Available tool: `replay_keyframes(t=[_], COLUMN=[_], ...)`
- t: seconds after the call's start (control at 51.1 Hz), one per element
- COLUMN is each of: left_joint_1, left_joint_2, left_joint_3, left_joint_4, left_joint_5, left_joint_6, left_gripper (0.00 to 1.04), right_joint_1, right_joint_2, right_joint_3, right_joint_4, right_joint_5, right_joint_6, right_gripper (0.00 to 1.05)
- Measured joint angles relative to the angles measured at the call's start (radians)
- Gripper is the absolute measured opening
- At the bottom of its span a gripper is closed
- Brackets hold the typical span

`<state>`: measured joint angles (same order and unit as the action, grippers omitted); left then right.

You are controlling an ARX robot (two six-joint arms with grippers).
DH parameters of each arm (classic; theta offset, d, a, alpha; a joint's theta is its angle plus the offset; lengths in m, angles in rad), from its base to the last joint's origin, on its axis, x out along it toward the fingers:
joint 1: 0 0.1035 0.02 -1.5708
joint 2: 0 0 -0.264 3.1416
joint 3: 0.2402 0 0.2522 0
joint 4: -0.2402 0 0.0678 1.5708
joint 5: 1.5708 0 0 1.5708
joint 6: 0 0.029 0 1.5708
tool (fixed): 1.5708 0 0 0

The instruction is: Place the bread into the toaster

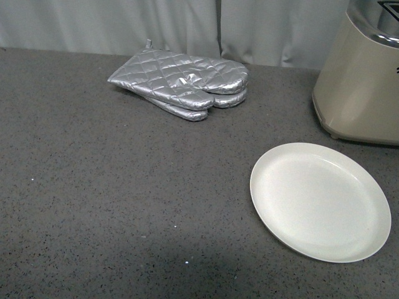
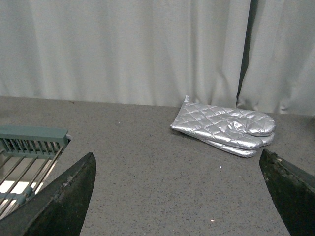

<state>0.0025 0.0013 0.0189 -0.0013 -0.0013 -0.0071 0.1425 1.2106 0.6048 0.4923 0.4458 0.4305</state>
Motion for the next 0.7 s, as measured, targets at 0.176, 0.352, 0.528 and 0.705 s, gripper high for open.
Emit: replay_keyframes(t=[0.176, 0.352, 0.528, 0.705], left_joint_1=[0.0, 0.0, 0.0, 0.0], left_joint_2=[0.0, 0.0, 0.0, 0.0], left_joint_3=[0.0, 0.0, 0.0, 0.0], left_joint_4=[0.0, 0.0, 0.0, 0.0], left_joint_5=[0.002, 0.003, 0.002, 0.001], left_joint_6=[0.0, 0.0, 0.0, 0.0], left_gripper=[0.98, 0.98, 0.98, 0.98], right_joint_1=[0.077, 0.043, -0.128, -0.138], right_joint_2=[-0.792, -1.179, -1.206, -1.206], right_joint_3=[-0.531, -0.599, -0.6, -0.6], right_joint_4=[-0.316, -0.47, -0.493, -0.492], right_joint_5=[-0.243, -0.257, -0.433, -0.444], right_joint_6=[-0.365, -0.41, -0.425, -0.428], right_gripper=[0.41, 0.11, 0.01, 0.06])
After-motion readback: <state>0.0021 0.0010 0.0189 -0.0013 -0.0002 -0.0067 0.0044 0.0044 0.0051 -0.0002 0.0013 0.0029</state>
